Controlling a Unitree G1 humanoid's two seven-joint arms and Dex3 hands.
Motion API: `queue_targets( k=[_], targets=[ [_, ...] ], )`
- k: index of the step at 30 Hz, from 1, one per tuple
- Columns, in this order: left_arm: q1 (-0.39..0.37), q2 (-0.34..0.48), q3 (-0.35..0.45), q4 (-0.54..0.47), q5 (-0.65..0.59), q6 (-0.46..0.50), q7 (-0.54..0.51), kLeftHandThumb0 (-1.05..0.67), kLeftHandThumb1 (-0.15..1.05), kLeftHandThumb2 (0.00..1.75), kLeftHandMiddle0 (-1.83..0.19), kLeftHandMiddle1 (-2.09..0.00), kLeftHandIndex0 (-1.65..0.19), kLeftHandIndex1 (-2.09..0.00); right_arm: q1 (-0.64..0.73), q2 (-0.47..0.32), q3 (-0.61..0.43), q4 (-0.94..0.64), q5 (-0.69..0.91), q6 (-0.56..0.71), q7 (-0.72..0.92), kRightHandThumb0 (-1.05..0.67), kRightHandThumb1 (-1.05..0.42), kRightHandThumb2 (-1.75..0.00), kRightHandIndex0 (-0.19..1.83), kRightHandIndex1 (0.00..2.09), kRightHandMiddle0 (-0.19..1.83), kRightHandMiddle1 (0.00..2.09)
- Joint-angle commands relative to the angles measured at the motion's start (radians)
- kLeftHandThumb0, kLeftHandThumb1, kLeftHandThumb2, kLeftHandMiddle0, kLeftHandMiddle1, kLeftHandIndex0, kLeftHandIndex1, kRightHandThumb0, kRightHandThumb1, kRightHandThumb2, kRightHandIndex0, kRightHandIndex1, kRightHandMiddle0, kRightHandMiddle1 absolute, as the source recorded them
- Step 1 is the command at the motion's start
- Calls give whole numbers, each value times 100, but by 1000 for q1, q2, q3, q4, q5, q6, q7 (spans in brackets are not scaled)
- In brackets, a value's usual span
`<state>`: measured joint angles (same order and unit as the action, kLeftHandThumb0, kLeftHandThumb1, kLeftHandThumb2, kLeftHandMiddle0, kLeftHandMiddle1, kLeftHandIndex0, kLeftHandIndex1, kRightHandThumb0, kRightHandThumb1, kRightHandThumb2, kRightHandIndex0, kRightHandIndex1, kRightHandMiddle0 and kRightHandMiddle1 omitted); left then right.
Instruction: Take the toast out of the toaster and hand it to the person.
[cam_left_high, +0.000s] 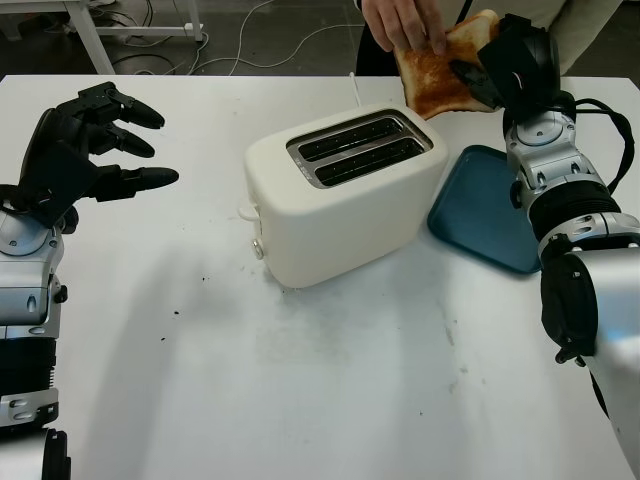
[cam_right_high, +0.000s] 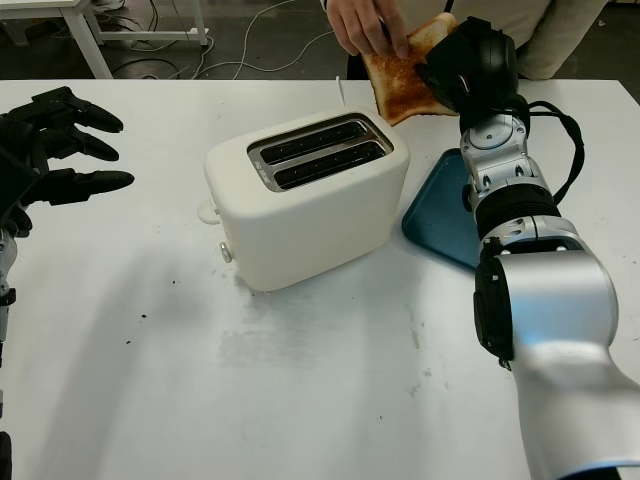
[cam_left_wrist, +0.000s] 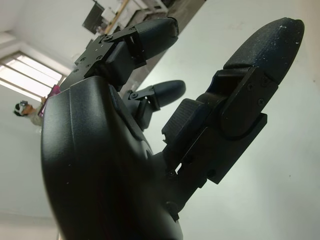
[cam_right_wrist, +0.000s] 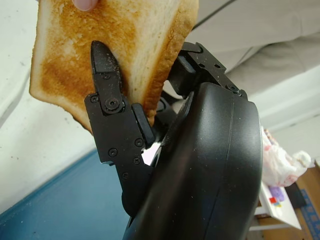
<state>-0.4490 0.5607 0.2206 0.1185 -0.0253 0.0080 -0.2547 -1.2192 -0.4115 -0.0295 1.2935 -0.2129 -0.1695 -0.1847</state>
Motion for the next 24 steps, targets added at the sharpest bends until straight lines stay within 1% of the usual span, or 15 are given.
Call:
queue_targets(
  k=[1, 5, 11, 17, 24],
  targets=[
    [12, 0, 1, -8, 7, -3, 5, -105, 58, 0, -52, -126, -53, -113, -5, -8, -1, 1, 0, -12, 3, -26, -92, -20, 87, 175, 67, 175],
    [14, 0, 3, -7, 5, -8, 3, -105, 58, 0, -52, -126, -53, -113, -3, -8, -5, 0, 4, -23, 10, -25, -92, -20, 90, 175, 66, 175],
    [13, -2, 4, -5, 2, -6, 4, -105, 58, 0, -52, -126, -53, -113, -8, -4, -10, 1, 9, -9, 5, -24, -92, -21, 87, 175, 64, 175],
    [14, -3, 5, -6, 2, -6, 5, -105, 58, 0, -52, -126, -53, -114, -5, -7, -8, 0, 6, -15, 14, -24, -92, -22, 93, 175, 66, 175],
    [15, -2, 4, -9, 4, -4, 6, -105, 58, 0, -51, -127, -52, -115, -4, -6, -15, -1, 13, -19, 17, -24, -92, -22, 90, 175, 65, 175]
  ],
)
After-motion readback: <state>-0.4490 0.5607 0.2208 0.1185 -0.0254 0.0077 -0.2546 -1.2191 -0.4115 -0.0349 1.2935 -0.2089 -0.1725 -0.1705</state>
